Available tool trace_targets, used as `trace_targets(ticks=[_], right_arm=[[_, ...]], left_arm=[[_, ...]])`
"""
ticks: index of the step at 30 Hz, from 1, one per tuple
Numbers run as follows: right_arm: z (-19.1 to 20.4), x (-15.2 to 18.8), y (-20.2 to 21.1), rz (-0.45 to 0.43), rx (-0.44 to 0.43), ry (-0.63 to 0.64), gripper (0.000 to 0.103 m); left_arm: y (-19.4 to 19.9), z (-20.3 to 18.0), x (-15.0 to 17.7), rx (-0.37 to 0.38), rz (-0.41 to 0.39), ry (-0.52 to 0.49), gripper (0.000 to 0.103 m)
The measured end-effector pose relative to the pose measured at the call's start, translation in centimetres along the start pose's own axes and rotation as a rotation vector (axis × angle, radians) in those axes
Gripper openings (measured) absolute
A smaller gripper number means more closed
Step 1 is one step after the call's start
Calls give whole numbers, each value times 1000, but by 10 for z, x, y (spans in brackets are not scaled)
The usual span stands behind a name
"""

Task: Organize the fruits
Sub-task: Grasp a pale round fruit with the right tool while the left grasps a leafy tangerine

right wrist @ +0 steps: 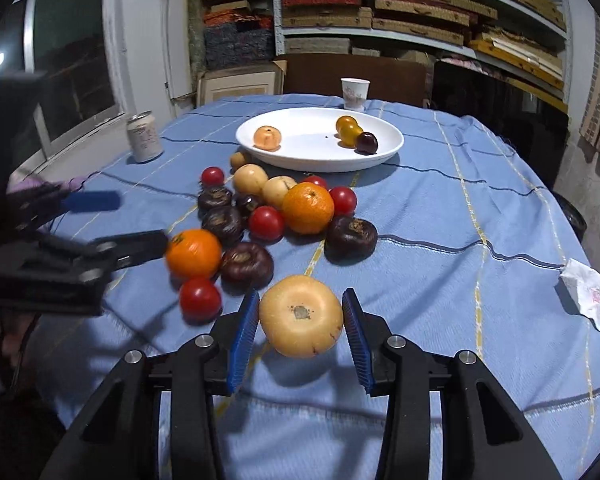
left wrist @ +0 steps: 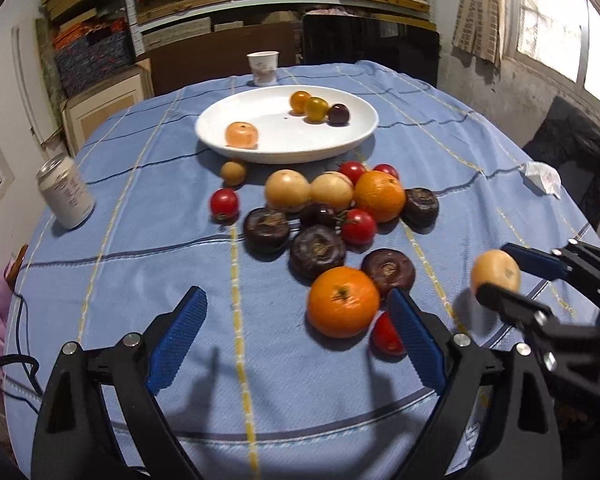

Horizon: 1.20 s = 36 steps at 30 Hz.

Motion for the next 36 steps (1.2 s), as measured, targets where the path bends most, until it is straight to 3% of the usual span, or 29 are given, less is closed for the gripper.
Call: trace_targets(ticks=[3,4,7,12,18,24,29,32,36], right_arm=[[0,3,11,-16,13,25,43],[0,3,14,-18,9,26,43],[0,2,17,-25,8,30,43],[3,1,19,-34,-17,33,43],[3,-1,21,-42,-23,32,43],[7,0,23,-48,-25,44,43],[3,0,24,-50,-16,33,43],[2,-1,25,-54,-26,23,43],[7,-2,25,-59,-36,32,43]], left_arm=[[-14,-7,0,-11,27,-9,87],[-20,-6,2,-17,48,-1,78],[-27,-7,6,72,56,55,68],[-21,-12,6,69,44,31,57],[-15,3,14,86,53,72,57],[-31,-14,9,61,77,19,57],[-41,2,17,100,106,118,60],[-34,-2,19,92,96,86,47],[-32,1,21,97,94,93,46]])
Point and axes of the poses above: each gripper's, at about its wrist camera, not at the fingertips, and y roughly against the way its jaws point, z to its left, x to its underside, the point moved 8 cm from there along -y, roughly the way its jaws point, and after that the axes turned 11 degrees about -y, right-handed, at the moved point
